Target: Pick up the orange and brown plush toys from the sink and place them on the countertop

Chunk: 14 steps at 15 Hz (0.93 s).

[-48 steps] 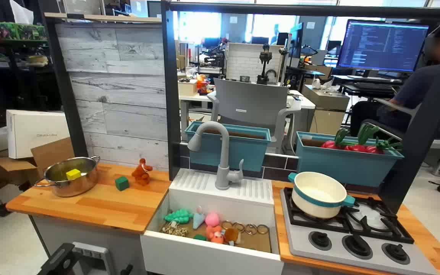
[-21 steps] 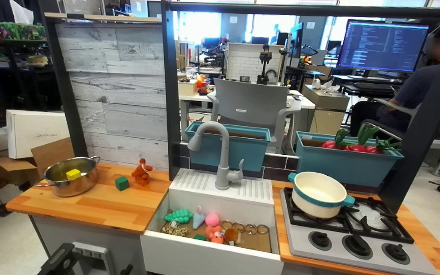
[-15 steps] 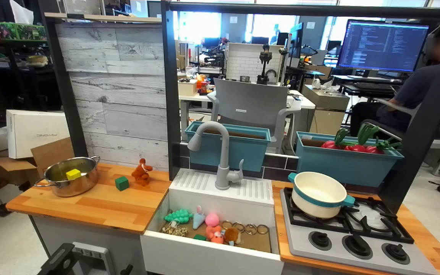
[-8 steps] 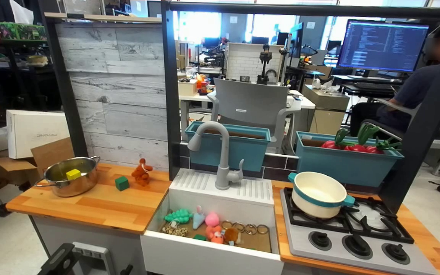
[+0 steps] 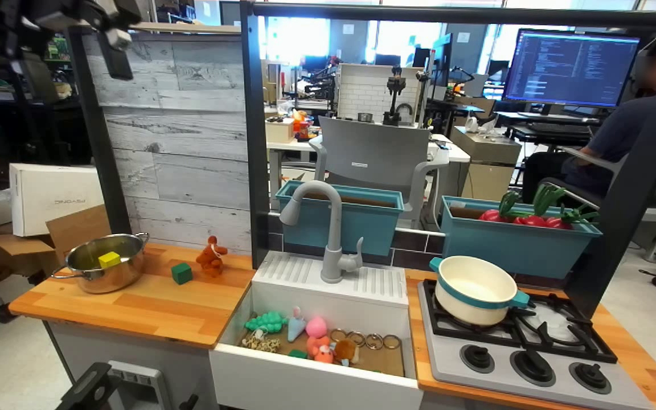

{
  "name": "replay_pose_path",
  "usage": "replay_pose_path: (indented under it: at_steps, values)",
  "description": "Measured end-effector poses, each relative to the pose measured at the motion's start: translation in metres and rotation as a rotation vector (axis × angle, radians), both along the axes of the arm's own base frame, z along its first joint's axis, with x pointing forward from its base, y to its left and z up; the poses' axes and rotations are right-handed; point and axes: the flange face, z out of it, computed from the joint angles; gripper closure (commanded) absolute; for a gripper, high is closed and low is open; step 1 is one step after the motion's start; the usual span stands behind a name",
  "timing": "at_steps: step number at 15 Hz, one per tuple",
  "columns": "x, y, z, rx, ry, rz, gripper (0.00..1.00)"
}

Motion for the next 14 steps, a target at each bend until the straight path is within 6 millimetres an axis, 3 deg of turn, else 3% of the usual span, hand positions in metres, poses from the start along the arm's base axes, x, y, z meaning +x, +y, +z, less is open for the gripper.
replay_pose_path:
  at_steps: [4,14]
  values:
    - [0.035,-0.038,-0.037,-0.092,-0.004,0.039,0.00]
    - [0.096,-0.112,-0.093,-0.199,0.092,0.096,0.00]
